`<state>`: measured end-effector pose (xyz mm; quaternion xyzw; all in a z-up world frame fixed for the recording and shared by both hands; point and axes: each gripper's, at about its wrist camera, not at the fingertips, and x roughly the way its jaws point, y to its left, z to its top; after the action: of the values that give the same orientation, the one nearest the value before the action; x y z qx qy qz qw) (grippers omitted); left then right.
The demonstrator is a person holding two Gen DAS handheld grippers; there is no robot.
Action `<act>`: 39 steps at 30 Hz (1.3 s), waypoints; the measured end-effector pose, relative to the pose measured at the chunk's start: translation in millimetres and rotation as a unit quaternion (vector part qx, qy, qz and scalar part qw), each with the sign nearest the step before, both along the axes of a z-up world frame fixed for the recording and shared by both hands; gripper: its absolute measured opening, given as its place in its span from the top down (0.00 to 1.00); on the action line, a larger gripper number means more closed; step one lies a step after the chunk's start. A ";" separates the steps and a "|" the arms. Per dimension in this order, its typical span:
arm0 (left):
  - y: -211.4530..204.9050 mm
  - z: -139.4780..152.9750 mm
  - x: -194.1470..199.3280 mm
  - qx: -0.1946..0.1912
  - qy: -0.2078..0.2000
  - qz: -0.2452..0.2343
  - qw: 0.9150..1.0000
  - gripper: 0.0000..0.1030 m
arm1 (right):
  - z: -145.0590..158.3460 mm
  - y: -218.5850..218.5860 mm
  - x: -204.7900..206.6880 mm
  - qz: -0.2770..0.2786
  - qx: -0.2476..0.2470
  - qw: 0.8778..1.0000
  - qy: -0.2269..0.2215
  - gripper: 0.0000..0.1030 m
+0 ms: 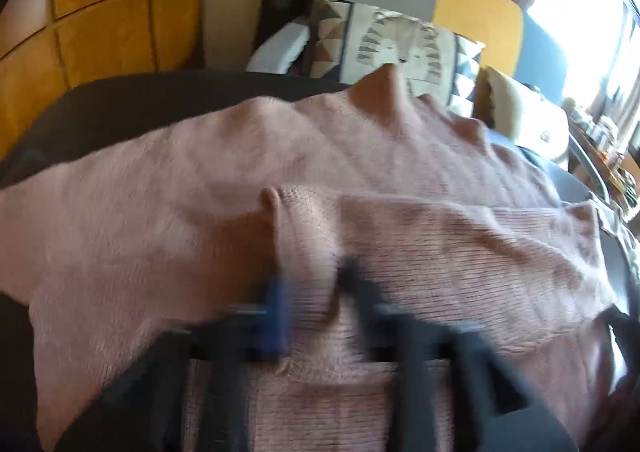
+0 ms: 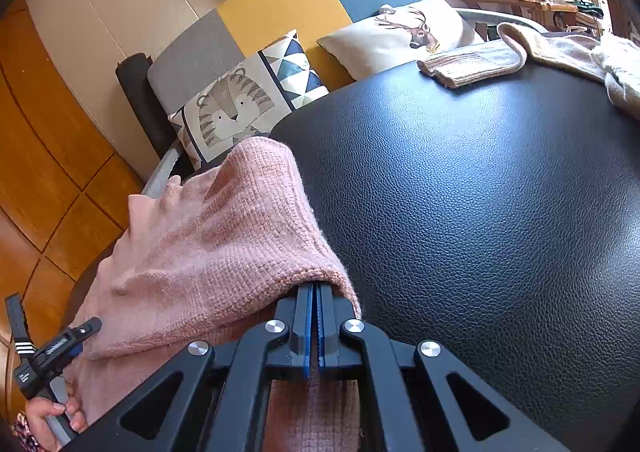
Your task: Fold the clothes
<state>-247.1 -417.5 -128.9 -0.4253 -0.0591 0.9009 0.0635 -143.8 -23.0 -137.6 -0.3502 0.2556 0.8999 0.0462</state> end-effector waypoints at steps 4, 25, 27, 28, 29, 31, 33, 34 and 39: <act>-2.4 11.8 -5.8 0.001 0.027 -0.004 1.000 0.90 | 0.0 0.5 0.3 0.000 -0.001 1.000 0.001 1.00; -19.9 -14.2 -4.8 -0.006 0.019 0.018 1.000 0.86 | 43.2 -25.2 30.3 0.141 0.026 0.990 -0.011 0.84; -19.0 -14.5 -4.9 -0.010 0.020 0.018 1.000 0.86 | 62.9 -37.5 34.0 0.164 0.082 0.983 0.016 0.84; -18.4 -14.7 -4.9 -0.012 0.021 0.018 1.000 0.86 | 68.8 -42.1 27.8 0.170 0.103 0.980 0.023 0.84; -18.0 -15.0 -4.8 -0.014 0.022 0.018 0.999 0.86 | 72.1 -45.9 15.8 0.172 0.117 0.978 0.026 0.84; -17.8 -15.4 -5.2 -0.015 0.022 0.019 0.999 0.86 | 74.4 -54.6 -11.8 0.181 0.144 0.973 0.025 0.84; -17.8 -15.6 -5.4 -0.016 0.023 0.019 0.999 0.86 | 64.0 -66.5 -49.3 0.196 0.167 0.966 0.000 0.84; -17.7 -15.6 -5.1 -0.016 0.023 0.019 0.999 0.86 | 58.7 -71.7 -65.1 0.202 0.180 0.963 -0.010 0.84; -12.2 -16.1 -4.6 -0.036 0.026 0.020 0.999 0.85 | 33.8 -75.1 -116.4 0.199 0.235 0.950 -0.049 0.87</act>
<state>-251.8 -429.7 -145.0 -0.4022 -0.0330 0.9144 0.0319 -260.2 -98.1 -103.8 -0.4170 -0.0403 0.9071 -0.0408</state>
